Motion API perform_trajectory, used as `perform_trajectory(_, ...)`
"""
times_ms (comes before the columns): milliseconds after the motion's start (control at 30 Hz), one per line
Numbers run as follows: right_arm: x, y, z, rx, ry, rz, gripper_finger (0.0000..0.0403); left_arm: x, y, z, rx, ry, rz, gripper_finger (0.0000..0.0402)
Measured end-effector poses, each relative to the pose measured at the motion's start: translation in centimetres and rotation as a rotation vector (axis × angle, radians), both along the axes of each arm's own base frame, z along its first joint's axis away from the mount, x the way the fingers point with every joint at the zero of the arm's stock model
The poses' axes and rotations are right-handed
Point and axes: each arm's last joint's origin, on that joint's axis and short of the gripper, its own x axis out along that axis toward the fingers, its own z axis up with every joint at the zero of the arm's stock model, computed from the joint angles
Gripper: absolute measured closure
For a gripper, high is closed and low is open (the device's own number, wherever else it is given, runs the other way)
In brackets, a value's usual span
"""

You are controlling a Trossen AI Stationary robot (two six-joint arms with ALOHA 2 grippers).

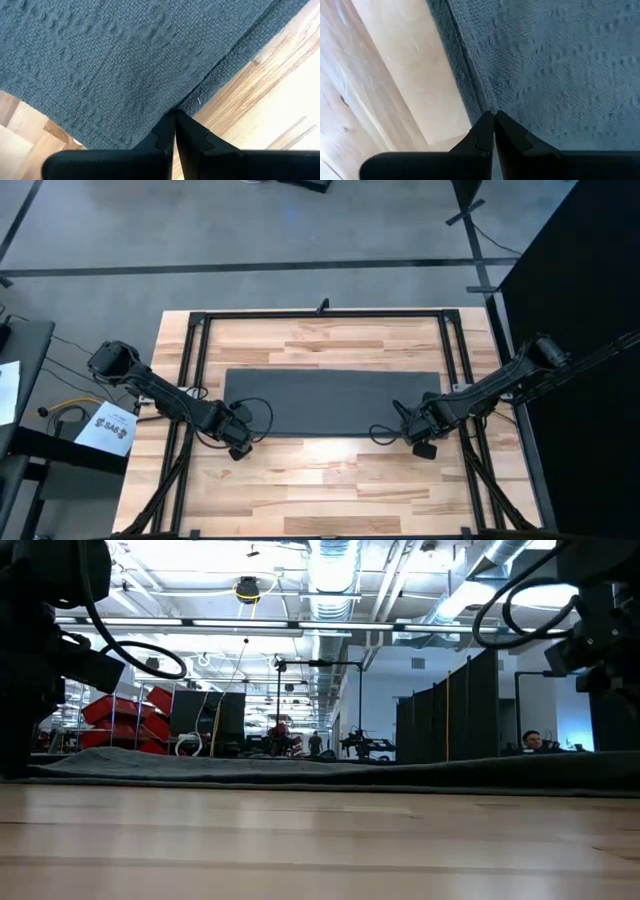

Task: Roll towel
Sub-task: Roll the gray towel

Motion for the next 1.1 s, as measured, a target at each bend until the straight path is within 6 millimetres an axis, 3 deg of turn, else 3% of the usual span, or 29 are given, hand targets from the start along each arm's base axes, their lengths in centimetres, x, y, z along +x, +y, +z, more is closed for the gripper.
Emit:
perform_trajectory(400,0.2,0.1,-0.1,0.014,-0.022,0.017,0.0398,0.0,0.0,0.0,0.000,-0.001,0.000,0.0402)
perform_trajectory(767,0.3,0.1,0.3,0.011,-0.019,-0.025,0.0278,0.7,-0.3,0.8,-0.005,-0.026,-0.042,0.0402)
perform_trajectory(1100,0.4,0.0,1.5,-0.015,0.014,-0.030,0.0233,1.2,-0.6,2.8,-0.038,-0.091,-0.068,0.0401)
